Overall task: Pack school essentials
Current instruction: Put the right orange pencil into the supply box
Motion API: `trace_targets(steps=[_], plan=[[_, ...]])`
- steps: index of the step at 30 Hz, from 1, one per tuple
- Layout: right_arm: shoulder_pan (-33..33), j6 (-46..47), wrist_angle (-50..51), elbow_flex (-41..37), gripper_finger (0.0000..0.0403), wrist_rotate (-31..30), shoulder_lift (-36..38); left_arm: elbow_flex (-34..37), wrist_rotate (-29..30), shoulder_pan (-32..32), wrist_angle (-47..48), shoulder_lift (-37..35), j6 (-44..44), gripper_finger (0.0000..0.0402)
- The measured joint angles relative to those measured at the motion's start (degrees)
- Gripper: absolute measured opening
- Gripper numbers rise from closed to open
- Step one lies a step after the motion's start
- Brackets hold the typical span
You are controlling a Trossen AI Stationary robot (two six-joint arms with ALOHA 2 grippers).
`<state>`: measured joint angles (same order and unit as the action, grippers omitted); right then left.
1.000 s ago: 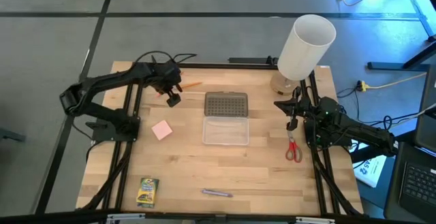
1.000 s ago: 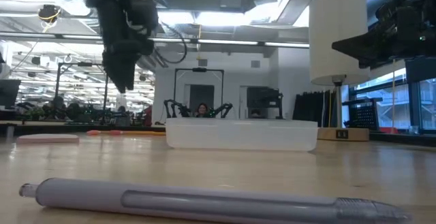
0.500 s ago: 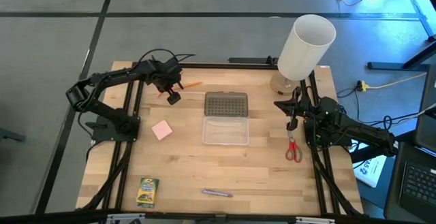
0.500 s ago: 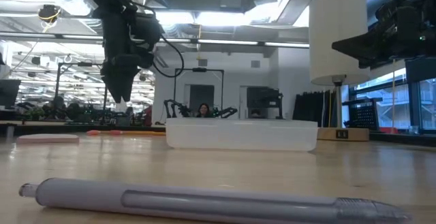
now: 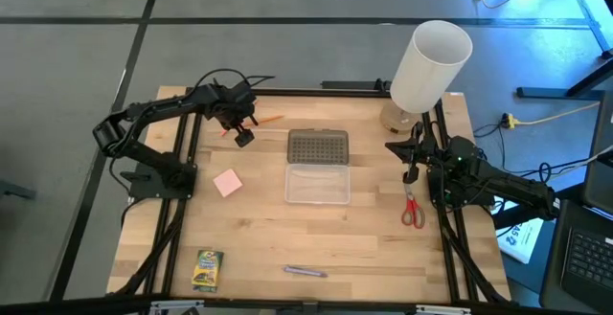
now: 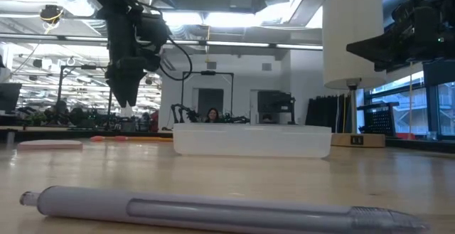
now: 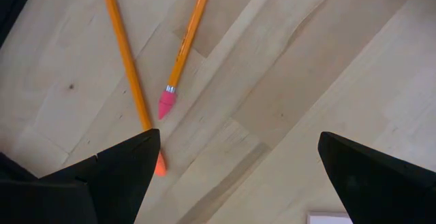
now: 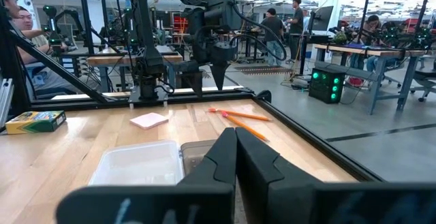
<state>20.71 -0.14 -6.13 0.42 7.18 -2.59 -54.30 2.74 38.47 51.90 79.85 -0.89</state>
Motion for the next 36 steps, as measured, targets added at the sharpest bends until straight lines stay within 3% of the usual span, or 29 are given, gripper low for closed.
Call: trace_targets(steps=[8,16,36], plan=[[0.00,0.06,0.00,0.00,0.0007,0.00,0.00,0.00,3.48,-2.60,0.01,0.00,1.51,0.0394],[0.00,1.46,0.00,0.00,0.0007,0.00,0.00,0.01,1.85,-2.40,1.62,1.53,7.21,0.0394],[0.00,4.37,0.00,0.00,0.0007,0.00,0.00,0.02,5.18,2.06,-5.03,15.86,14.87,0.0394]])
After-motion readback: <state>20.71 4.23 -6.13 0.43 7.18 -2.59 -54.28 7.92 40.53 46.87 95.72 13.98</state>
